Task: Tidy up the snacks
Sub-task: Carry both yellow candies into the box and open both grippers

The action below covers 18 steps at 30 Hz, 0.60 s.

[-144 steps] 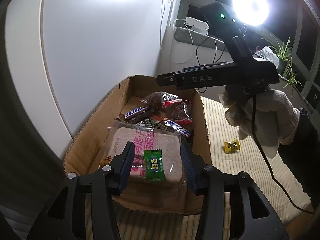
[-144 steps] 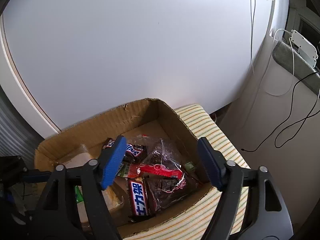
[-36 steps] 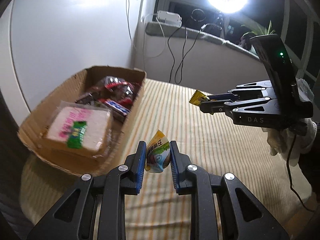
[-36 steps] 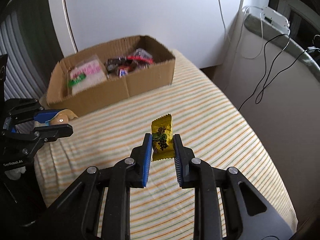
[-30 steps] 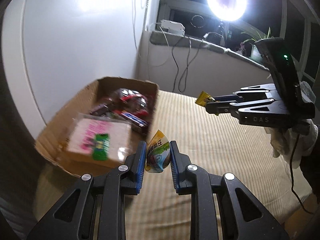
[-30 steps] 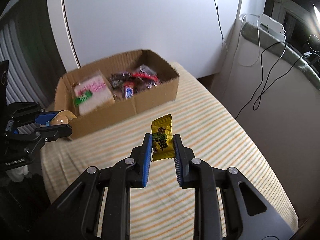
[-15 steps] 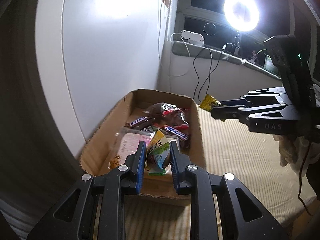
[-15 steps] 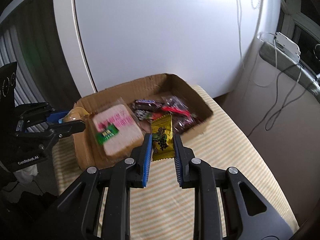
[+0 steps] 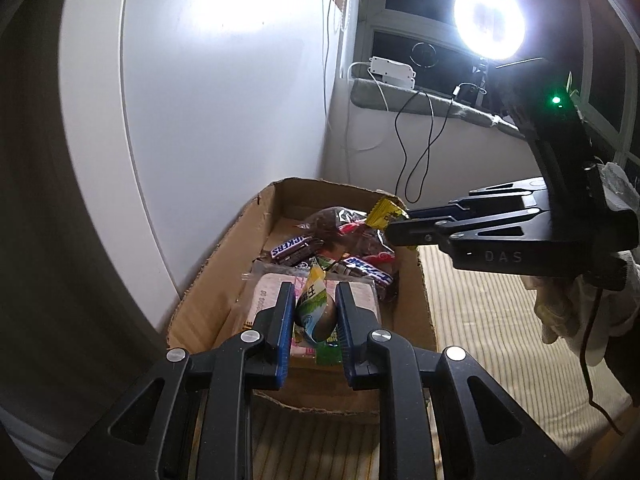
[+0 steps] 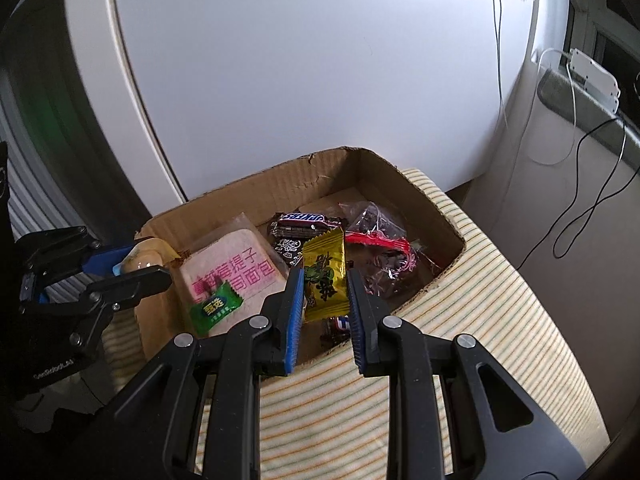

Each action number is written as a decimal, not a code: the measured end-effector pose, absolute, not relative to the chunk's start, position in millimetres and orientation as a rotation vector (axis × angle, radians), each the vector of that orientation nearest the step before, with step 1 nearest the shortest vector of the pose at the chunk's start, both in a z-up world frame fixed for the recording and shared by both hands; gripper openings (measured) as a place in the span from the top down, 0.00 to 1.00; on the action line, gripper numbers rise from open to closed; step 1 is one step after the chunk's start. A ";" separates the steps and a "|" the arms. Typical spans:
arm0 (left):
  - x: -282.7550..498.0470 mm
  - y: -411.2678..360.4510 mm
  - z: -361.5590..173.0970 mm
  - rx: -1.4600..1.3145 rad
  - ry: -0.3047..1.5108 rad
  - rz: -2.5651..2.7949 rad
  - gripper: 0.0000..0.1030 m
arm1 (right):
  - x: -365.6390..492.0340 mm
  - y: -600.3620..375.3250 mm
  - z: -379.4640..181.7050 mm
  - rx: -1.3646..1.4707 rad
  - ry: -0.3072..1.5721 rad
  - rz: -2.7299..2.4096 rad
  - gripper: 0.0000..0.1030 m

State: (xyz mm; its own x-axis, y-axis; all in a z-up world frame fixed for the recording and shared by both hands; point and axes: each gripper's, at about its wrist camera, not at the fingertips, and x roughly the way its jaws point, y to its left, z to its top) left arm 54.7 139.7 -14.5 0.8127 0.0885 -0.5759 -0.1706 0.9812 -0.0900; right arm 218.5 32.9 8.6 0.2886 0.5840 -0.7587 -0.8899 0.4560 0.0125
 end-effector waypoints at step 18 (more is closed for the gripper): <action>69.8 138.8 -18.3 -0.133 0.623 0.151 0.82 | 231.7 46.2 -0.6 -0.468 0.805 1.028 0.79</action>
State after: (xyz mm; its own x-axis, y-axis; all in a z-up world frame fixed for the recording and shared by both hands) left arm 69.8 138.8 -18.3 0.8020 0.1005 -0.5888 -0.1801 0.9805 -0.0780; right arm 231.7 46.2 -0.6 0.2757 0.5688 -0.7749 -0.8886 0.4582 0.0201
